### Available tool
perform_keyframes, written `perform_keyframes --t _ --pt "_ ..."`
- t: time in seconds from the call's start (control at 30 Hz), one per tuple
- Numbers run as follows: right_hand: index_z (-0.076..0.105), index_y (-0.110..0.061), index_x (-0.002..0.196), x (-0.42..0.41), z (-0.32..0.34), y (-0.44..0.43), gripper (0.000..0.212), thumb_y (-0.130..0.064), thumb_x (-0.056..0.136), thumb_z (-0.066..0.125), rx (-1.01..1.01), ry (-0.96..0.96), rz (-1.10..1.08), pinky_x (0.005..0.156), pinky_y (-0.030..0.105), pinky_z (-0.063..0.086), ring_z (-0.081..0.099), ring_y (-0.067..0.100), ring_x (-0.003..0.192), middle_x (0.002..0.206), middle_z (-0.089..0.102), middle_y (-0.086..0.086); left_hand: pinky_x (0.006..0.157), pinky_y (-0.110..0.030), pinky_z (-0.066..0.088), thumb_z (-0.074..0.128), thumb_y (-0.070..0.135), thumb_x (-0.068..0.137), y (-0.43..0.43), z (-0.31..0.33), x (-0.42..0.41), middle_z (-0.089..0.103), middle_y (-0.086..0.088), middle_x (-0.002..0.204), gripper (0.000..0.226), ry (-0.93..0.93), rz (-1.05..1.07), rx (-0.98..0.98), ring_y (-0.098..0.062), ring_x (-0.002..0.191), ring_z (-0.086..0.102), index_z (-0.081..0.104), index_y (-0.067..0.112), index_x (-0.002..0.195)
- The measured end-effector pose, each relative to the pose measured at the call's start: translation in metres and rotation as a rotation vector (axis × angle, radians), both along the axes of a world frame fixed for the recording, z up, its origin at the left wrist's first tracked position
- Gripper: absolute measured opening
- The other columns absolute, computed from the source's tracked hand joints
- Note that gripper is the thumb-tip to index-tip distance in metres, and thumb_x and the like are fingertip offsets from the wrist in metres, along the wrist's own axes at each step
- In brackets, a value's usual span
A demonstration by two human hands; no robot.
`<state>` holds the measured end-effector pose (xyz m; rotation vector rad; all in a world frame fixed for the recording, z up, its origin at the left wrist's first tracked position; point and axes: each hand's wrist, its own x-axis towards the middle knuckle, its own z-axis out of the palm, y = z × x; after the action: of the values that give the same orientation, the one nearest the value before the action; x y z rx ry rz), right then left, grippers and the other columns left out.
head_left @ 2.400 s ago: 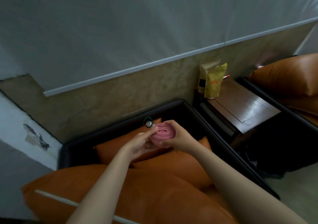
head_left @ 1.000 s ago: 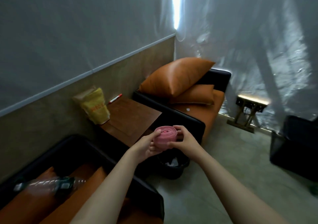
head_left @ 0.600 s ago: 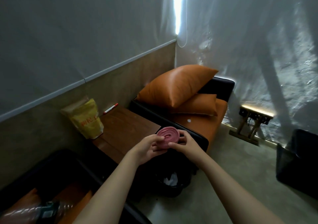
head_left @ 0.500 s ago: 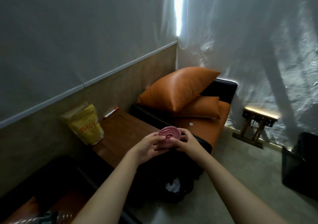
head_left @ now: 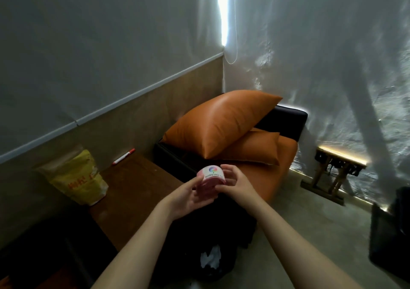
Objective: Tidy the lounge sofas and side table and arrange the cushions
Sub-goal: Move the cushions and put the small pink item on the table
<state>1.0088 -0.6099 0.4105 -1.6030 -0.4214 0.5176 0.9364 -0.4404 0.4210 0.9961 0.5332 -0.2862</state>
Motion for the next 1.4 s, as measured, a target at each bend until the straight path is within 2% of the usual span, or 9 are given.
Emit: perform_keyframes --t 0.13,0.33,0.47,0.57,0.7,0.73,0.93,1.27,1.4 --pt "0.048 -0.019 0.127 0.038 -0.001 -0.016 0.057 -0.01 0.079 0.077 0.04 0.125 0.082 0.086 0.025 0.054 0.064 0.014 0.107 0.124 0.059 0.004 0.096 -0.037 0.05 0.058 0.015 0.092 -0.027 0.004 0.024 0.064 -0.021 0.113 0.02 -0.032 0.075 0.058 -0.031 0.105 0.063 0.06 0.001 0.107" --pt "0.058 -0.013 0.123 0.056 -0.009 0.0 0.04 -0.027 0.087 0.07 0.122 0.295 0.169 0.096 0.037 0.052 0.067 0.022 0.104 0.117 0.066 0.016 0.098 -0.036 0.049 0.072 0.019 0.078 -0.02 0.003 0.022 0.061 -0.021 0.127 0.056 -0.06 0.125 0.076 -0.031 0.118 0.06 0.053 0.002 0.127" --pt "0.051 -0.014 0.13 0.053 -0.015 0.026 0.047 -0.025 0.088 0.069 0.041 0.251 0.259 0.093 0.032 0.053 0.064 0.02 0.107 0.119 0.063 0.009 0.103 -0.038 0.047 0.068 0.015 0.083 0.004 -0.002 0.009 0.062 -0.022 0.126 0.053 -0.039 0.186 0.103 -0.03 0.118 0.06 0.051 -0.002 0.131" --pt "0.05 -0.016 0.132 0.051 -0.017 0.055 0.052 -0.027 0.086 0.071 -0.016 0.227 0.328 0.098 0.038 0.052 0.061 0.022 0.114 0.123 0.059 0.007 0.105 -0.038 0.045 0.065 0.015 0.084 0.033 -0.008 0.001 0.064 -0.022 0.123 0.052 -0.033 0.238 0.11 -0.029 0.117 0.061 0.051 -0.003 0.132" --pt "0.05 -0.014 0.133 0.057 -0.02 0.094 0.049 -0.014 0.087 0.068 -0.04 0.258 0.343 0.1 0.042 0.05 0.06 0.022 0.115 0.125 0.058 0.008 0.068 -0.024 0.058 0.051 0.011 0.097 0.068 -0.012 0.003 0.075 -0.012 0.092 0.027 -0.055 0.281 0.116 -0.017 0.082 0.073 0.059 -0.002 0.119" --pt "0.05 -0.015 0.132 0.061 -0.021 0.104 0.048 -0.013 0.087 0.068 -0.054 0.24 0.345 0.1 0.042 0.05 0.06 0.022 0.115 0.125 0.058 0.008 0.067 -0.024 0.057 0.052 0.013 0.096 0.079 -0.017 0.007 0.075 -0.01 0.089 0.028 -0.045 0.297 0.13 -0.016 0.079 0.073 0.058 -0.001 0.12" --pt "0.05 -0.012 0.133 0.088 -0.024 0.198 0.055 -0.014 0.084 0.073 -0.127 0.077 0.283 0.091 0.033 0.055 0.062 0.017 0.11 0.123 0.061 0.006 0.092 -0.032 0.047 0.062 0.026 0.088 0.173 -0.048 0.028 0.064 -0.018 0.118 0.046 -0.002 0.357 0.086 -0.025 0.107 0.06 0.056 0.001 0.127" --pt "0.053 -0.01 0.131 0.103 -0.074 0.35 0.065 -0.019 0.074 0.083 -0.272 0.065 0.305 0.091 0.036 0.055 0.063 0.018 0.104 0.118 0.063 0.007 0.078 -0.032 0.056 0.068 0.005 0.075 0.307 -0.078 0.062 0.063 -0.023 0.109 0.051 -0.035 0.451 0.052 -0.025 0.088 0.065 0.053 -0.005 0.123" --pt "0.051 -0.011 0.13 0.109 -0.086 0.386 0.063 -0.02 0.075 0.082 -0.284 0.126 0.325 0.09 0.04 0.056 0.062 0.02 0.105 0.117 0.062 0.007 0.095 -0.037 0.05 0.066 0.007 0.076 0.329 -0.094 0.065 0.065 -0.021 0.109 0.045 -0.043 0.582 -0.063 -0.024 0.094 0.064 0.059 -0.003 0.119"
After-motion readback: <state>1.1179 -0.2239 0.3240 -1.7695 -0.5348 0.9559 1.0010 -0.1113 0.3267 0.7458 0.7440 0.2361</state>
